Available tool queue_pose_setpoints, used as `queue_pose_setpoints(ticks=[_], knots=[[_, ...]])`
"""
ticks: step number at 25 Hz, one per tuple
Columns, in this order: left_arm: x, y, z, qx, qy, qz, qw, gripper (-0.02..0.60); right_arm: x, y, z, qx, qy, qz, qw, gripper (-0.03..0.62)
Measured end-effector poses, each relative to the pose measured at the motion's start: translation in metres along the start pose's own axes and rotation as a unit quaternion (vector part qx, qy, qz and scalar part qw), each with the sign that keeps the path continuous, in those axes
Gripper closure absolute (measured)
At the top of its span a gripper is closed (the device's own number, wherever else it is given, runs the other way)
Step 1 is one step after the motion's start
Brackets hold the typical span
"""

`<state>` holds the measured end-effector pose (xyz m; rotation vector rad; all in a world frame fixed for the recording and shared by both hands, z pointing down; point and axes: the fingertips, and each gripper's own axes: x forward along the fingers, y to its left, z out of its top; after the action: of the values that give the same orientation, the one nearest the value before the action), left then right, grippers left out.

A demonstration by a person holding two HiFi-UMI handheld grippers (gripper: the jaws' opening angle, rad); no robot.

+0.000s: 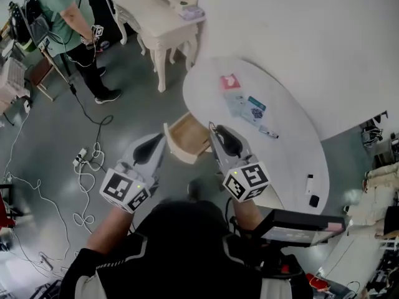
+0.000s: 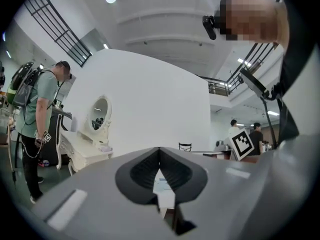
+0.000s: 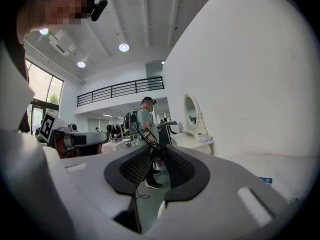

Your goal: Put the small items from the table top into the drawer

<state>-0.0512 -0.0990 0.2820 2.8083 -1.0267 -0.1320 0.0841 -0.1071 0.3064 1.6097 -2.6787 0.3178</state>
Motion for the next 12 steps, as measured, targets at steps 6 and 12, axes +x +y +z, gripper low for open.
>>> queue_pose_setpoints(ticks=[6,12], knots=[[0.038,0.018,-0.003,-0.007,0.002,0.029,0.9995,0.581,0.025,-0.035,0.008,-0.005,0.002,0.027,1.0,0.499],[0.06,0.035,-0.004,-0.003,0.005,0.058,0.9983,0.581,0.049,-0.057,0.006,0.002,0.008,0.056,0.998,0.499]])
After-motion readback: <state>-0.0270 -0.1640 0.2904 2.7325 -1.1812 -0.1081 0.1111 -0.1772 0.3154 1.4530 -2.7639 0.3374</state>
